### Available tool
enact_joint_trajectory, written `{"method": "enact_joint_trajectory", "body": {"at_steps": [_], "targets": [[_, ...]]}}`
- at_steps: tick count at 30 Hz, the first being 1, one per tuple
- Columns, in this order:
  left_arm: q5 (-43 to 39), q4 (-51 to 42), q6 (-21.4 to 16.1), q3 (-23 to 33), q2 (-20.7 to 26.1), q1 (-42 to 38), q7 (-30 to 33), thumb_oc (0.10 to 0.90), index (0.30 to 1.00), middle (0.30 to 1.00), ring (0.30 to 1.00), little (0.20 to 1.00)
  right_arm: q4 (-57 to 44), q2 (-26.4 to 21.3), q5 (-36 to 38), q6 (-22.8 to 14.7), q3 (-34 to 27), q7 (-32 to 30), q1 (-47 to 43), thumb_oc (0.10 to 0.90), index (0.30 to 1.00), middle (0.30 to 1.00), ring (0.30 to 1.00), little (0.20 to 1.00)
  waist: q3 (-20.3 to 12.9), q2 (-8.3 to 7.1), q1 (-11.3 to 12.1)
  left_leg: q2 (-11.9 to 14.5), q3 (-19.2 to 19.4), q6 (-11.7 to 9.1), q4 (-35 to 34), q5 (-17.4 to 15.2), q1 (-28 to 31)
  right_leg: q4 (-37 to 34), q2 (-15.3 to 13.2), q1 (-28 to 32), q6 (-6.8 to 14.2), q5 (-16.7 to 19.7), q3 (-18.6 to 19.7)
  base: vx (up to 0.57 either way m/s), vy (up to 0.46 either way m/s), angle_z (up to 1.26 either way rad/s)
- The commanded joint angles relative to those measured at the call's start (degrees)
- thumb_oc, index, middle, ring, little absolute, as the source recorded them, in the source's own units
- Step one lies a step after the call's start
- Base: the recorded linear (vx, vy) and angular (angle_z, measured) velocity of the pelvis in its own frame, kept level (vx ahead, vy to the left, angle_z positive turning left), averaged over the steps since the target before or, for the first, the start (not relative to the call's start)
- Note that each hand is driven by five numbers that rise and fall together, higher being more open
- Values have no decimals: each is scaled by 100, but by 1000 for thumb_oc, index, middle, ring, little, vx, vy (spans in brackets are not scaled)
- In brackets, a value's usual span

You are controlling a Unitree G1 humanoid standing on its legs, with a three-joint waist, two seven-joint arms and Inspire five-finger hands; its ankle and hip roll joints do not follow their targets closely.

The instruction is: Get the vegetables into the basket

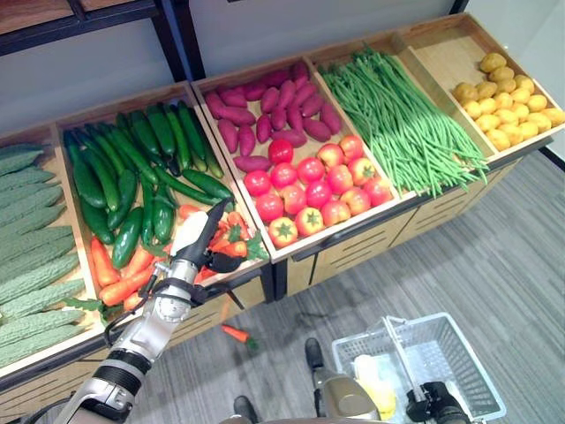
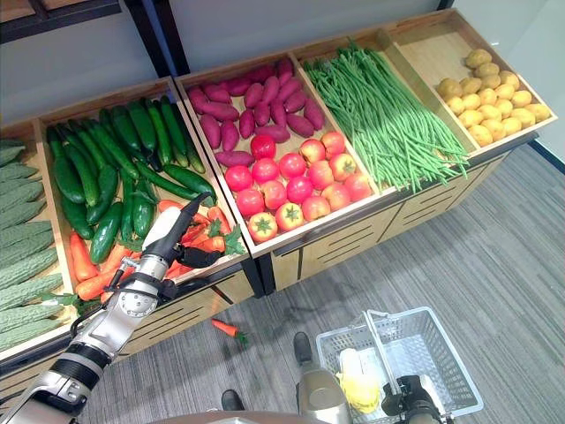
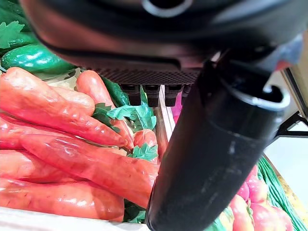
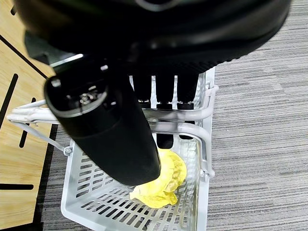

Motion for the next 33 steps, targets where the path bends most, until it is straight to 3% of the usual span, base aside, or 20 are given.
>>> {"method": "enact_joint_trajectory", "body": {"at_steps": [1, 9, 10, 12, 23, 33], "targets": [[50, -201, -317, 96, 347, -754, 233, 900, 1000, 1000, 1000, 1000, -21, -286, 50, -156, 154, -188, -143, 400, 300, 300, 300, 300, 11, -174, 4, 268, -354, -302, 13, 1, -105, 33, -371, 583, 571, -667, 78, 0, 0, 0], [688, 563, -153, -337, 389, -978, 286, 900, 1000, 1000, 1000, 1000, -59, -323, 43, -189, 224, -222, -251, 400, 300, 300, 300, 300, 77, -179, -35, 271, -298, -307, 13, 10, -135, 33, -348, 505, 576, -641, 151, 0, 0, 0], [819, 745, -126, -430, 371, -1035, 302, 808, 871, 871, 871, 871, -49, -338, 35, -187, 250, -234, -280, 400, 300, 300, 300, 300, 87, -175, -52, 273, -287, -307, 13, 13, -145, 33, -343, 482, 579, -635, 163, 0, 0, 0], [1091, 1312, -12, -662, 289, -1290, 417, 400, 300, 300, 300, 300, -61, -347, 41, -216, 320, -258, -346, 400, 300, 300, 300, 300, 123, -189, -114, 285, -251, -313, 13, 30, -184, 33, -332, 409, 582, -604, 212, 0, 0, 0], [1405, 2380, 176, -1009, -23, -1608, 609, 400, 300, 300, 300, 300, 40, -351, 121, -280, 455, -316, -481, 400, 300, 300, 300, 300, 127, -212, -219, 286, -84, -310, 13, 12, -175, 33, -299, 285, 600, -550, 383, 0, 8, -11], [1386, 2004, 181, -668, 57, -1353, 823, 400, 300, 300, 300, 300, 74, -354, 72, -283, 341, -353, -355, 400, 300, 300, 300, 300, 53, -213, -156, 289, -105, -321, 13, -30, -66, 33, -316, 427, 595, -603, 314, -1, 2, -3]]}}
